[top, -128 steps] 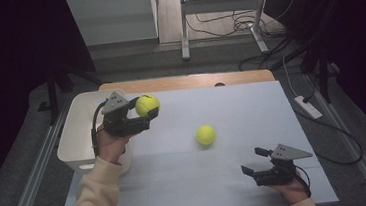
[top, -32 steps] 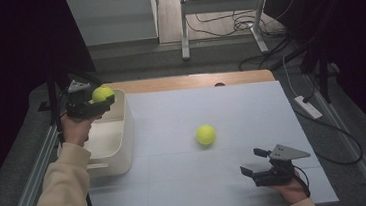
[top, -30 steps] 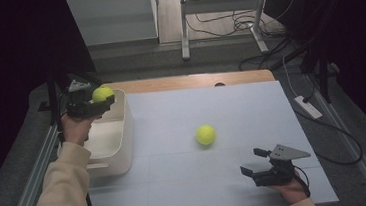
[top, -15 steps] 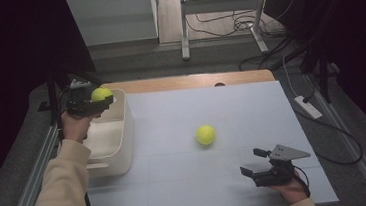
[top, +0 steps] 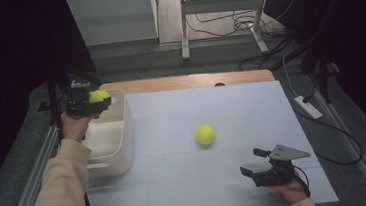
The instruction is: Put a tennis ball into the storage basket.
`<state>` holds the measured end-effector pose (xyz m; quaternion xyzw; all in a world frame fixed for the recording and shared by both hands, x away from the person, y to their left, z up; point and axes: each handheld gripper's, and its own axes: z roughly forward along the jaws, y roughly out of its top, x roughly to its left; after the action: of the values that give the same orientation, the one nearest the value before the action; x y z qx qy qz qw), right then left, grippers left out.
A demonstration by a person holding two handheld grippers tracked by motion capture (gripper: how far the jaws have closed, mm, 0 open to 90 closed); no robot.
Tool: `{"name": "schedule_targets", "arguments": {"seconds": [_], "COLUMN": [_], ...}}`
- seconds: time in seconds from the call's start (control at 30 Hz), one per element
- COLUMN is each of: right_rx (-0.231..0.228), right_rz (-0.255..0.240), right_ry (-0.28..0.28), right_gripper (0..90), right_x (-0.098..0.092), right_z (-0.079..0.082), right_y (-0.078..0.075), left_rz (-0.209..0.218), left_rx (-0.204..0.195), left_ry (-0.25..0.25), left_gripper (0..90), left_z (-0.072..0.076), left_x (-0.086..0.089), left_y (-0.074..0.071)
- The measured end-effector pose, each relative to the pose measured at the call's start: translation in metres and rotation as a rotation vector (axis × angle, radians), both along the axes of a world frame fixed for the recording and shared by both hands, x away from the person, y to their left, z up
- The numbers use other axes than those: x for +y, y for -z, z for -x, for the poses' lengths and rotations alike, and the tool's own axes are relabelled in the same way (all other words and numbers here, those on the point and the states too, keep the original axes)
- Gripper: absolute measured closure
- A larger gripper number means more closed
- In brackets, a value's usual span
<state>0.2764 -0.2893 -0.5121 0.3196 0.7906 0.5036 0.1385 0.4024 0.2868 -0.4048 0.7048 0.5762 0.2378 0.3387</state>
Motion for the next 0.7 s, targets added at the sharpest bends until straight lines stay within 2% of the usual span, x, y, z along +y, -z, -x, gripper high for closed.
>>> {"name": "schedule_targets", "arguments": {"seconds": [0.27,0.37,0.47,0.7], "right_rx": [0.001,0.002,0.004,0.011], "right_rz": [0.001,0.000,-0.003,-0.007], "right_ry": [0.000,-0.001,-0.001,-0.004], "right_gripper": [12.0,12.0,11.9,11.9], "right_x": [0.0002,0.0002,-0.0001,0.0000], "right_z": [0.0001,0.0000,-0.0001,-0.0001], "right_y": [0.0001,0.0001,-0.0001,0.0001], "left_rz": [-0.003,0.012,0.042,0.071], "left_rx": [-0.008,-0.028,-0.016,-0.013], "left_ry": [-0.018,-0.035,-0.013,0.020], "left_gripper": [26.1,18.9,13.7,7.4], "left_z": [0.0006,0.0017,0.0026,0.0053], "left_x": [0.0009,0.0022,0.0012,-0.0023], "left_y": [-0.0006,-0.0032,-0.0061,-0.0089]}}
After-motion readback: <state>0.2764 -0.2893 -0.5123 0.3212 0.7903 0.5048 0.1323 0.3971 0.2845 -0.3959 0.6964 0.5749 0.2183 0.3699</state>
